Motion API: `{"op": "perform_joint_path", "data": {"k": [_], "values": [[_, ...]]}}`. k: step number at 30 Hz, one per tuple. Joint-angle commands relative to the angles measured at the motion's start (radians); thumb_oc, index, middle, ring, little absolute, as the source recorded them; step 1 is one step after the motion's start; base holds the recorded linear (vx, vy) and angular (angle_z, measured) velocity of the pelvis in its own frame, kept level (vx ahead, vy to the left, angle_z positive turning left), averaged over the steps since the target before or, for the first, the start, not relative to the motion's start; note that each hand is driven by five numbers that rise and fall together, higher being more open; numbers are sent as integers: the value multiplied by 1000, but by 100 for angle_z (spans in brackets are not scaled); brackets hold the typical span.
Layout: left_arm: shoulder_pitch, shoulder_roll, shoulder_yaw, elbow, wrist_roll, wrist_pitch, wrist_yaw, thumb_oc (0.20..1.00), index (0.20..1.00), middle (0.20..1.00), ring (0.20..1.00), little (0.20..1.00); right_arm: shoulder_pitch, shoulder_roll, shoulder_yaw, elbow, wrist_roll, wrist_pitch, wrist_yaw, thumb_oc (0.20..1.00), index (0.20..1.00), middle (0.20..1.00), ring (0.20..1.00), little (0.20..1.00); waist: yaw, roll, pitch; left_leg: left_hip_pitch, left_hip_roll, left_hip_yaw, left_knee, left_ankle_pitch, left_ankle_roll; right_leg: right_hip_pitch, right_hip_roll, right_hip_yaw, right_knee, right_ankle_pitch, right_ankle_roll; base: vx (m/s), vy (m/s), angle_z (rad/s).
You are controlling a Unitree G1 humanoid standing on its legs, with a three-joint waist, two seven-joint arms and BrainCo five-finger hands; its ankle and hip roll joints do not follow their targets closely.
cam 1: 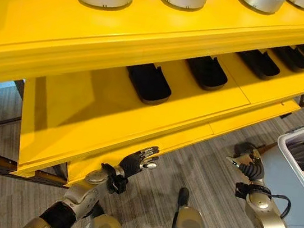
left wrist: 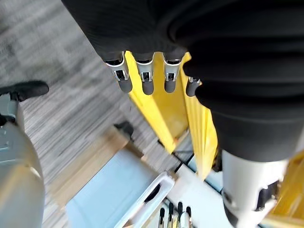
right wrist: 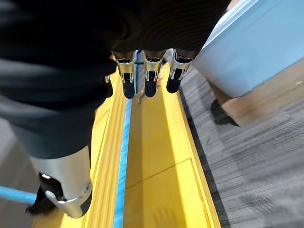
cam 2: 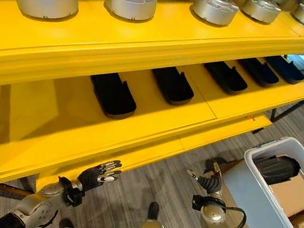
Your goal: Move parts from the plastic box to the shelf.
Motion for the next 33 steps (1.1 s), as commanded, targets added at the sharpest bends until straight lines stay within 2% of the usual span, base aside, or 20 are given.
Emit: {"op": "perform_joint_path", "data": {"k": [1,3,5,7,9,10,14,18,21,22,25,28,30,32,33], "values": [[46,-69,19,-48,-17,-62,58,1000,1000,1000,1000,1000,-64,-63,-48,-9,20,-41,-33,1000,1000,1000,1000,1000,28,111,24,35,-67,24,-23,-77,131,14,-4,-194,235,-28,59,-74,-24,-145],[76,-76,37,-32,-45,-93,85,1000,1000,1000,1000,1000,-80,-65,-44,6,32,-35,-26,1000,1000,1000,1000,1000,59,120,19,20,-55,44,-3,-83,146,6,-12,-258,320,-102,22,-56,-34,-127],[97,-78,53,-23,-49,-110,104,1000,1000,1000,1000,1000,-95,-72,-44,15,38,-30,-27,1000,1000,1000,1000,1000,82,125,15,7,-42,57,19,-85,149,16,-8,-304,327,-155,-7,1,-146,-103],[137,-88,93,5,-67,-132,115,1000,1000,1000,1000,1000,-104,-77,-55,29,47,-21,-44,1000,1000,1000,1000,1000,101,110,19,-25,-19,64,66,-81,132,65,22,-324,241,-152,-17,124,-342,-85],[187,-130,139,48,-56,-163,96,1000,1000,1000,1000,1000,-81,-65,-84,26,58,-2,-85,1000,1000,1000,1000,1000,98,107,16,-28,12,64,67,-56,108,92,45,-314,191,-149,-16,192,-340,-73],[190,-131,141,49,-56,-164,93,1000,1000,1000,1000,1000,-79,-64,-86,25,56,0,-85,1000,1000,1000,1000,1000,98,107,16,-26,13,65,66,-55,107,94,46,-314,188,-149,-16,165,-274,-63],[208,-137,147,11,-35,-158,62,1000,1000,1000,1000,1000,-47,-66,-153,37,62,0,-147,1000,1000,1000,1000,1000,63,102,2,-2,38,95,63,-51,83,111,66,-312,143,-138,-30,169,-282,-29],[179,-128,119,-37,-39,-142,75,1000,1000,1000,1000,1000,-50,-79,-175,52,41,-16,-186,1000,1000,1000,1000,1000,32,99,-4,1,69,127,74,-45,66,110,88,-296,115,-133,-49,130,-244,-48],[123,-124,82,-89,-57,-127,106,1000,1000,1000,1000,1000,-70,-109,-187,67,-3,-36,-203,1000,1000,1000,1000,1000,1,104,-8,-2,126,158,101,-2,33,100,115,-288,109,-147,-75,150,-303,-44],[86,-131,60,-105,-49,-133,124,1000,1000,1000,1000,1000,-85,-133,-185,74,-30,-53,-210,1000,1000,1000,1000,1000,-19,110,-10,6,169,183,128,36,6,91,131,-286,114,-162,-95,184,-348,-72],[49,-135,52,-112,-52,-149,156,1000,1000,1000,1000,1000,-91,-150,-180,65,-44,-74,-202,1000,1000,1000,1000,1000,-38,118,-15,22,192,188,151,67,-18,74,152,-275,121,-179,-116,146,-271,-83],[26,-145,60,-109,-124,-186,227,1000,1000,1000,1000,1000,-92,-153,-166,67,-52,-106,-173,1000,1000,1000,1000,1000,-44,121,-26,37,172,158,174,57,-26,61,174,-260,120,-187,-132,123,-203,-67],[29,-164,85,-95,-182,-190,250,1000,1000,1000,1000,1000,-94,-130,-129,77,-41,-129,-165,1000,1000,1000,1000,1000,-18,123,-27,0,80,36,196,28,-4,73,207,-221,96,-178,-135,139,-136,-76],[50,-165,102,-87,-147,-179,244,1000,1000,1000,1000,1000,-89,-108,-110,84,-38,-154,-155,1000,1000,1000,1000,1000,1,121,-23,-43,4,-47,222,-13,28,93,222,-177,68,-167,-131,125,-84,-125],[59,-163,107,-83,-137,-169,239,1000,1000,1000,1000,1000,-86,-101,-106,83,-38,-162,-152,1000,1000,1000,1000,1000,5,120,-22,-56,-15,-62,229,-26,37,101,224,-164,56,-162,-129,127,-49,-106]]}}
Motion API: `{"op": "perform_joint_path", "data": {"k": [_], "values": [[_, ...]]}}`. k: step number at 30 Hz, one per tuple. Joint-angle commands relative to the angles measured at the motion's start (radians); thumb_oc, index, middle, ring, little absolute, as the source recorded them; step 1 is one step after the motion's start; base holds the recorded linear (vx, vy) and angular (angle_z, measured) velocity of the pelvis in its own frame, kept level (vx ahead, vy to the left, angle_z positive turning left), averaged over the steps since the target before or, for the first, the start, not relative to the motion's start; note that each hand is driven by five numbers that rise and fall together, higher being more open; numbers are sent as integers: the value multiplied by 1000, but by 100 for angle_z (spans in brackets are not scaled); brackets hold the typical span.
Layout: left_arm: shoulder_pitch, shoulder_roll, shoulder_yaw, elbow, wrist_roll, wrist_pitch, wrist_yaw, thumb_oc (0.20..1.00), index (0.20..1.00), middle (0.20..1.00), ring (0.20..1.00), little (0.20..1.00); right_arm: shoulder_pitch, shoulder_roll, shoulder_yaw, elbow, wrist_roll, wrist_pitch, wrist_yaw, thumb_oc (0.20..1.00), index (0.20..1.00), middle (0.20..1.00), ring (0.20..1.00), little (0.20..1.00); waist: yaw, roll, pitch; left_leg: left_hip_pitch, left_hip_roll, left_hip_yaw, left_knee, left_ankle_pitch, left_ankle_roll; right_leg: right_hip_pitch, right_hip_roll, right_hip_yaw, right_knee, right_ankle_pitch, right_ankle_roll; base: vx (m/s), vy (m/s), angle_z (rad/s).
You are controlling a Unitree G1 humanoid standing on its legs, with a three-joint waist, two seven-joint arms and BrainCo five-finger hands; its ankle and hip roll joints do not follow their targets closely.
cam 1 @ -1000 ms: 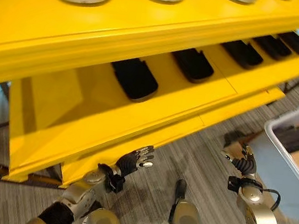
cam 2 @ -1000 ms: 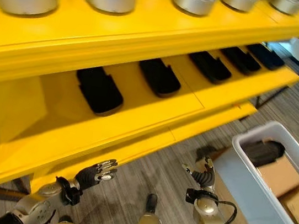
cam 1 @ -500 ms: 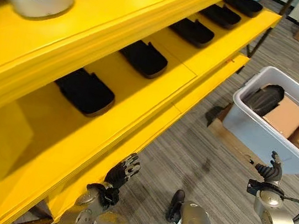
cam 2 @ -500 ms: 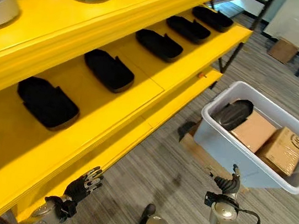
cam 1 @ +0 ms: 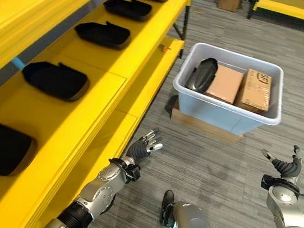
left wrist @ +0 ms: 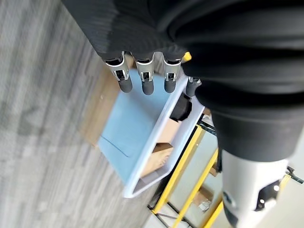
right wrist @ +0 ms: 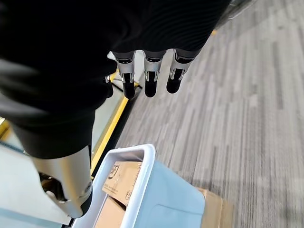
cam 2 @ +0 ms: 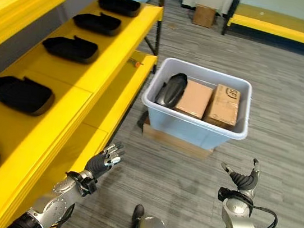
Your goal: Move parts from the plastic box to the shelf.
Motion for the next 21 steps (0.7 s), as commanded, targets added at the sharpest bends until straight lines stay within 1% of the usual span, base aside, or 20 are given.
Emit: {"op": "perform_joint_path", "data": {"k": [1,3,4,5,6,7,9,10,11,13,15,16,17,18,19,21], "values": [[60,30,25,-54,17,-21,-2,1000,1000,1000,1000,1000,-15,-10,-31,-44,-37,-83,11,1000,1000,1000,1000,1000,47,-9,17,-77,7,-43,-29,57,34,99,-93,-138,1,-30,164,128,-15,-59],[83,37,42,-34,22,-7,-19,1000,1000,1000,1000,1000,-3,12,-22,-68,-39,-71,7,1000,1000,1000,1000,1000,48,-4,15,-80,-36,-62,-85,30,57,110,-96,-111,-15,-23,178,136,43,-45],[89,40,46,-27,23,-6,-30,1000,1000,1000,1000,1000,2,16,-20,-74,-37,-66,10,1000,1000,1000,1000,1000,48,-2,13,-79,-48,-68,-109,27,61,112,-97,-105,-17,-22,182,100,85,-50],[100,44,55,-21,27,-2,-56,1000,1000,1000,1000,1000,14,25,-13,-86,-41,-63,15,1000,1000,1000,1000,1000,53,5,12,-88,-76,-76,-203,46,79,106,-99,-94,-22,-5,184,202,126,-53],[114,54,61,-31,29,2,-83,1000,1000,1000,1000,1000,38,29,-2,-111,-38,-56,21,1000,1000,1000,1000,1000,68,16,16,-116,-82,-127,-277,92,67,126,-92,-63,-32,-11,192,201,120,-37],[115,54,62,-34,28,4,-85,1000,1000,1000,1000,1000,42,29,2,-114,-38,-56,20,1000,1000,1000,1000,1000,71,18,18,-122,-80,-136,-287,105,64,131,-91,-58,-35,-13,192,257,125,-30],[121,53,63,-41,35,4,-89,1000,1000,1000,1000,1000,53,27,16,-132,-26,-52,28,1000,1000,1000,1000,1000,90,23,25,-161,-65,-192,-319,160,47,155,-85,-28,-44,-20,193,195,107,-35],[120,52,64,-43,33,7,-92,1000,1000,1000,1000,1000,53,25,22,-137,-25,-51,31,1000,1000,1000,1000,1000,96,23,28,-172,-59,-212,-317,171,43,162,-85,-18,-43,-24,192,228,177,-52],[120,53,67,-52,35,13,-94,1000,1000,1000,1000,1000,45,24,40,-143,-26,-53,42,1000,1000,1000,1000,1000,109,23,34,-182,-61,-264,-312,173,44,172,-87,2,-28,-42,193,190,182,-67],[114,57,63,-52,51,15,-92,1000,1000,1000,1000,1000,38,19,54,-156,-10,-50,41,1000,1000,1000,1000,1000,110,24,29,-171,-58,-263,-316,170,48,171,-87,2,-23,-44,191,137,172,-91],[105,58,57,-42,53,22,-95,1000,1000,1000,1000,1000,32,23,66,-162,0,-59,50,1000,1000,1000,1000,1000,107,22,22,-148,-68,-260,-323,155,58,168,-91,-2,-10,-47,192,135,177,-60],[97,57,47,-21,80,14,-101,1000,1000,1000,1000,1000,29,29,70,-175,5,-71,35,1000,1000,1000,1000,1000,104,17,14,-121,-84,-259,-332,136,70,168,-89,-4,-8,-47,192,225,224,0],[90,64,41,-25,112,18,-117,1000,1000,1000,1000,1000,25,29,51,-193,-15,-73,37,1000,1000,1000,1000,1000,102,14,2,-90,-104,-265,-357,119,82,164,-82,-2,-7,-46,195,212,192,12],[90,66,38,-26,118,20,-116,1000,1000,1000,1000,1000,23,29,46,-195,-19,-73,39,1000,1000,1000,1000,1000,102,13,-1,-82,-109,-265,-363,115,85,162,-80,-1,-6,-46,196,239,196,11],[90,81,38,-33,121,33,-117,1000,1000,1000,1000,1000,9,27,33,-214,18,-75,41,1000,1000,1000,1000,1000,105,9,-15,-51,-134,-265,-386,95,101,150,-68,1,8,-52,200,155,124,1],[86,83,36,-28,135,35,-116,1000,1000,1000,1000,1000,-2,35,30,-215,78,-66,54,1000,1000,1000,1000,1000,107,5,-19,-44,-141,-263,-384,85,107,146,-64,2,19,-57,200,106,80,-15]]}}
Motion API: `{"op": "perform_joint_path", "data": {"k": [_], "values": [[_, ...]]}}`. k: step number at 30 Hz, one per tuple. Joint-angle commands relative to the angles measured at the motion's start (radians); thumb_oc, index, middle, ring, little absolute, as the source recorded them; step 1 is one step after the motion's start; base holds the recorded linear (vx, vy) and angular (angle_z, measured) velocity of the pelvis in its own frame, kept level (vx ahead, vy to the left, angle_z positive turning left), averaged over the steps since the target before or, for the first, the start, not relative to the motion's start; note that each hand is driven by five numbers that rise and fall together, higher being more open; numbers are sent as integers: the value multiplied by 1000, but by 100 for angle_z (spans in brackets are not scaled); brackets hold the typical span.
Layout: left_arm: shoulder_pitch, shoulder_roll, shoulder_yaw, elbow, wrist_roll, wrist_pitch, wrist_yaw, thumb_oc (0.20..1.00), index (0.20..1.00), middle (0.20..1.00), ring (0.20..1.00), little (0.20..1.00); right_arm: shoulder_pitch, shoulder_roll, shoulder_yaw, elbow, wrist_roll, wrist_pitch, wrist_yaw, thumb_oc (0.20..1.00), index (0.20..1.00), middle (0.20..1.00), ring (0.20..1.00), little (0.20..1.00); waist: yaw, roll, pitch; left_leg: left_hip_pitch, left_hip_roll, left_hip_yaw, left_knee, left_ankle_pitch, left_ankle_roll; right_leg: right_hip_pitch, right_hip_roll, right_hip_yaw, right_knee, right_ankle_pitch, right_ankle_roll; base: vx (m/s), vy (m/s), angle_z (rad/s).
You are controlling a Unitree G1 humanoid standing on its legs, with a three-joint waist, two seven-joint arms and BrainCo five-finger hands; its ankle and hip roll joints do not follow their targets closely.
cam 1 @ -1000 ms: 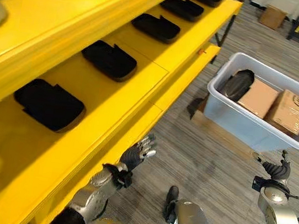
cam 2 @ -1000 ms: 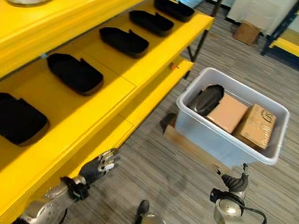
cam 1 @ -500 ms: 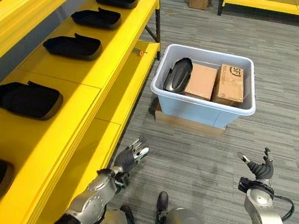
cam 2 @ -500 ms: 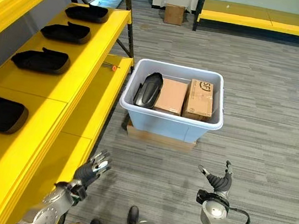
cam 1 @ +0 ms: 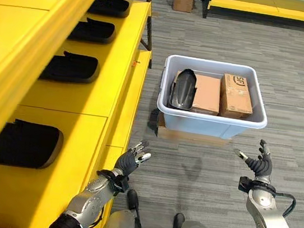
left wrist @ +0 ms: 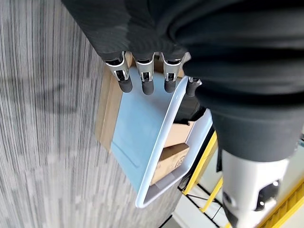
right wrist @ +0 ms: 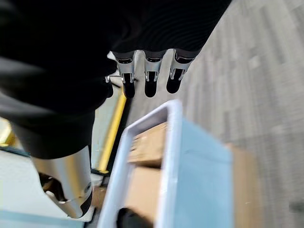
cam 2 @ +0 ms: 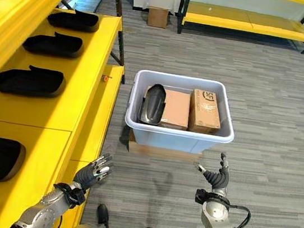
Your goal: Move parts from the plastic box to the shelf.
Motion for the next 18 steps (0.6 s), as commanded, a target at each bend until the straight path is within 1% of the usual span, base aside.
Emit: {"op": "perform_joint_path", "data": {"k": [1,3,4,6,8,9,10,11,13,14,15,16,17,18], "values": [[19,-22,1,-52,46,-16,-28,1000,1000,1000,1000,1000,-47,-6,-37,-19,104,-38,11,1000,1000,1000,1000,1000,15,7,-41,36,43,-18,44,-93,-66,-86,80,-48,51,43,-8,58,40,-14],[12,-21,-1,-57,58,-6,-40,1000,1000,1000,1000,1000,-59,8,-35,-24,98,-26,20,1000,1000,1000,1000,1000,20,5,-43,43,38,-10,54,-106,-59,-89,81,-54,71,33,-10,45,37,-4],[8,-22,-3,-61,60,-1,-43,1000,1000,1000,1000,1000,-65,13,-31,-25,58,-22,22,1000,1000,1000,1000,1000,21,4,-43,46,38,-7,61,-112,-55,-90,81,-57,85,26,-11,48,53,-9],[-1,-22,-9,-64,50,2,-43,1000,1000,1000,1000,1000,-87,7,-15,-35,-23,-46,46,1000,1000,1000,1000,1000,23,6,-44,56,38,-1,68,-119,-48,-91,83,-62,113,14,-13,59,79,-8],[-11,-27,-16,-55,50,-5,-40,1000,1000,1000,1000,1000,-95,0,5,-88,-42,-18,72,1000,1000,1000,1000,1000,20,7,-45,65,34,7,70,-123,-42,-100,84,-68,147,13,-9,78,125,-10],[-27,-28,-15,-50,44,-3,-32,1000,1000,1000,1000,1000,-92,-4,16,-135,-47,18,85,1000,1000,1000,1000,1000,12,3,-44,73,26,17,71,-132,-30,-122,86,-68,218,23,2,69,127,-17],[-29,-29,-14,-51,44,-1,-29,1000,1000,1000,1000,1000,-92,-4,16,-138,-51,20,84,1000,1000,1000,1000,1000,12,2,-44,74,24,18,70,-133,-28,-127,86,-68,228,24,4,65,158,-23],[-40,-29,-12,-48,37,-4,-14,1000,1000,1000,1000,1000,-89,-3,27,-155,-78,29,79,1000,1000,1000,1000,1000,11,4,-39,86,18,22,53,-136,-12,-177,72,-82,362,74,41,40,119,-24],[-40,-27,-2,-52,17,4,-17,1000,1000,1000,1000,1000,-91,2,41,-165,-77,55,70,1000,1000,1000,1000,1000,25,14,-30,93,24,38,38,-138,10,-280,21,-125,597,115,91,48,101,-38],[-36,-24,0,-55,22,5,-16,1000,1000,1000,1000,1000,-92,6,48,-164,-73,61,62,1000,1000,1000,1000,1000,30,15,-24,94,24,37,36,-141,16,-329,2,-130,678,143,111,68,3,-45],[-29,-22,-3,-60,19,4,-13,1000,1000,1000,1000,1000,-87,8,56,-163,-71,54,56,1000,1000,1000,1000,1000,34,12,-20,95,20,27,38,-146,19,-350,-19,-126,684,164,118,118,-63,-34],[-19,-22,-5,-67,15,6,-6,1000,1000,1000,1000,1000,-87,12,60,-159,-72,52,59,1000,1000,1000,1000,1000,45,12,-17,101,26,31,40,-149,17,-357,-75,-149,676,183,119,201,-211,-9],[-10,-19,-6,-80,13,5,16,1000,1000,1000,1000,1000,-92,25,66,-142,-75,39,70,1000,1000,1000,1000,1000,59,7,-11,109,34,45,49,-164,9,-349,-150,-186,555,220,118,262,-440,-17],[-19,-5,-1,-89,3,14,44,1000,1000,1000,1000,1000,-98,34,76,-137,-75,26,75,1000,1000,1000,1000,1000,61,-13,1,120,36,48,60,-193,-5,-337,-199,-191,337,282,126,252,-544,-26]]}}
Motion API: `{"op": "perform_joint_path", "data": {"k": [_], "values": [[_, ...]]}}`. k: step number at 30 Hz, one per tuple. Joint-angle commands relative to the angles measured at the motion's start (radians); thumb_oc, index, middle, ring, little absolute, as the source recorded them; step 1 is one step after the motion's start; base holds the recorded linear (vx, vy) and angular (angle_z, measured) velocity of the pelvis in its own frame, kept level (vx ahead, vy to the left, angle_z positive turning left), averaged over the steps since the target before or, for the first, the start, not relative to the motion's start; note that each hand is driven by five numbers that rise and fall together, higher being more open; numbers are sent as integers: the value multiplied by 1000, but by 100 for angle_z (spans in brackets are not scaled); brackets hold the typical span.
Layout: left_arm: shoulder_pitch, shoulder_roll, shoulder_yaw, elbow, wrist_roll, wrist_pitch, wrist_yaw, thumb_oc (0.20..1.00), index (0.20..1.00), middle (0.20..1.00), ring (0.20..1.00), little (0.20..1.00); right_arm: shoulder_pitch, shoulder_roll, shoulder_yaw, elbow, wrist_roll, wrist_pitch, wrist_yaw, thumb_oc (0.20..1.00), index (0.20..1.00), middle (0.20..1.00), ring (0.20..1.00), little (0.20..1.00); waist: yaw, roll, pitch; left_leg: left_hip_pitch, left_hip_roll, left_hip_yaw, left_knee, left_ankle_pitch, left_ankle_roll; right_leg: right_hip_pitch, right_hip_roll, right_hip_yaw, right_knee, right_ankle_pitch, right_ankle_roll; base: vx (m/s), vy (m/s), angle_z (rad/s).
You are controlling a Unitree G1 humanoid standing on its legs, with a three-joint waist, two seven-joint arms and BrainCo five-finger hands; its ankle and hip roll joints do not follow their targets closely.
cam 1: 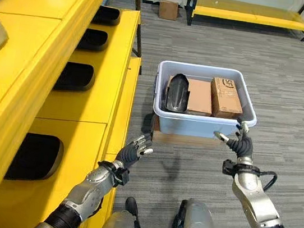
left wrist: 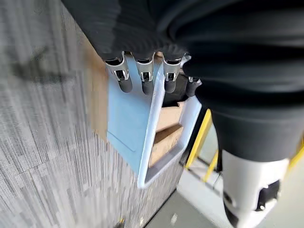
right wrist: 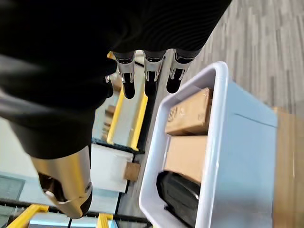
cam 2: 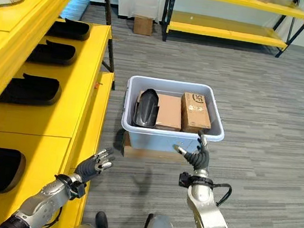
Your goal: Move parts from the plastic box to the shelf.
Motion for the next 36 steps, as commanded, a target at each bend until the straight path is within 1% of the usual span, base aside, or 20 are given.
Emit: {"op": "perform_joint_path", "data": {"k": [1,2,4,5,6,9,13,14,16,17,19,20,24,27,30,31,32,33,34,36], "values": [[-12,16,3,-71,-28,-16,47,1000,1000,1000,1000,1000,-24,-2,-7,-3,-32,-73,-4,1000,1000,1000,1000,1000,1,-34,-21,78,-12,-88,43,-141,-33,85,22,-4,-370,211,-18,252,-589,-33],[-13,17,1,-67,-28,-20,53,1000,1000,1000,1000,1000,-22,6,1,-2,-35,-80,-6,1000,1000,1000,1000,1000,-2,-48,-13,82,-11,-98,52,-161,-37,78,5,32,-454,269,-1,212,-450,-12],[6,20,0,-76,-20,-29,58,1000,1000,1000,1000,1000,-12,22,2,-10,-52,-85,0,1000,1000,1000,1000,1000,-1,-47,3,102,12,-98,59,-182,-44,35,-25,73,-451,328,19,200,-371,9],[23,22,5,-72,-16,-41,56,1000,1000,1000,1000,1000,-9,15,3,-17,-52,-85,20,1000,1000,1000,1000,1000,4,-42,2,99,39,-69,66,-166,-58,67,-12,36,-463,254,11,202,-302,14],[28,20,4,-68,-15,-40,50,1000,1000,1000,1000,1000,-9,8,7,-12,-52,-83,23,1000,1000,1000,1000,1000,8,-40,1,95,56,-63,76,-155,-70,97,2,4,-500,225,6,232,-278,21],[68,5,9,-70,-26,-33,46,1000,1000,1000,1000,1000,-15,-19,11,-2,-58,-57,41,1000,1000,1000,1000,1000,29,-36,-10,82,80,-40,111,-129,-98,180,44,-66,-528,155,-22,250,-239,7],[91,-9,10,-72,-32,-37,34,1000,1000,1000,1000,1000,-12,-57,15,-2,-65,-46,29,1000,1000,1000,1000,1000,32,-32,-21,59,131,-17,144,-114,-115,204,64,-109,-489,81,-64,174,-137,-3],[94,-13,12,-61,-43,-47,31,1000,1000,1000,1000,1000,-18,-70,12,21,-67,-57,23,1000,1000,1000,1000,1000,32,-26,-21,61,157,-20,162,-125,-126,213,73,-114,-456,38,-72,234,-152,-4],[94,-15,21,-45,-69,-53,38,1000,1000,1000,1000,1000,-20,-91,5,25,-118,-65,28,1000,1000,1000,1000,1000,27,-25,-16,53,194,-8,192,-121,-136,200,78,-125,-402,2,-95,169,-154,-1],[92,-17,22,-43,-73,-55,39,1000,1000,1000,1000,1000,-19,-94,4,24,-120,-67,27,1000,1000,1000,1000,1000,26,-25,-16,51,200,-7,196,-121,-138,198,79,-125,-396,-2,-98,133,-193,7],[90,-22,29,-22,-57,-69,36,1000,1000,1000,1000,1000,-8,-127,-15,30,-161,-96,1,1000,1000,1000,1000,1000,15,-26,-11,35,242,-7,235,-98,-155,198,108,-116,-365,-41,-127,197,-299,17],[88,-20,31,-19,-49,-68,33,1000,1000,1000,1000,1000,-3,-144,-30,37,-179,-123,-22,1000,1000,1000,1000,1000,8,-24,-10,28,262,-11,250,-70,-167,202,128,-108,-354,-61,-138,201,-334,14],[73,-17,38,-18,-38,-62,33,1000,1000,1000,1000,1000,10,-157,-67,52,-174,-151,-79,1000,1000,1000,1000,1000,-20,-14,-11,21,304,30,309,-12,-188,216,163,-109,-326,-111,-171,158,-282,7],[54,-24,41,-30,-56,-43,54,1000,1000,1000,1000,1000,31,-150,-80,49,-187,-172,-52,1000,1000,1000,1000,1000,-40,-15,-11,4,326,46,439,23,-201,243,200,-99,-330,-144,-205,184,-307,4],[42,-37,53,-25,-123,-7,52,1000,1000,1000,1000,1000,46,-146,-77,44,-175,-190,-25,1000,1000,1000,1000,1000,-55,-25,-19,-14,361,81,542,46,-211,277,223,-103,-366,-155,-224,162,-182,-25],[36,-37,48,-23,-92,-1,47,1000,1000,1000,1000,1000,50,-144,-69,37,-169,-198,-14,1000,1000,1000,1000,1000,-39,-23,-15,-76,280,3,531,11,-181,289,239,-70,-376,-149,-215,224,-49,1],[38,-36,48,-30,-94,2,50,1000,1000,1000,1000,1000,49,-144,-66,39,-161,-197,0,1000,1000,1000,1000,1000,-28,-20,-9,-92,238,-27,490,-4,-169,298,246,-51,-380,-147,-207,230,113,20],[39,-38,44,-41,-97,0,60,1000,1000,1000,1000,1000,50,-146,-60,36,-157,-194,4,1000,1000,1000,1000,1000,-19,-12,-2,-107,221,-29,398,19,-174,319,252,-43,-393,-150,-201,177,197,-19],[37,-39,40,-43,-92,-3,66,1000,1000,1000,1000,1000,55,-148,-55,27,-155,-184,4,1000,1000,1000,1000,1000,-20,-4,0,-124,235,-11,340,53,-183,332,256,-49,-404,-152,-201,186,248,-38],[36,-44,23,-29,-80,-8,64,1000,1000,1000,1000,1000,85,-156,-45,17,-155,-176,-9,1000,1000,1000,1000,1000,-28,14,1,-138,263,21,171,162,-223,367,243,-61,-423,-160,-183,241,340,-34]]}}
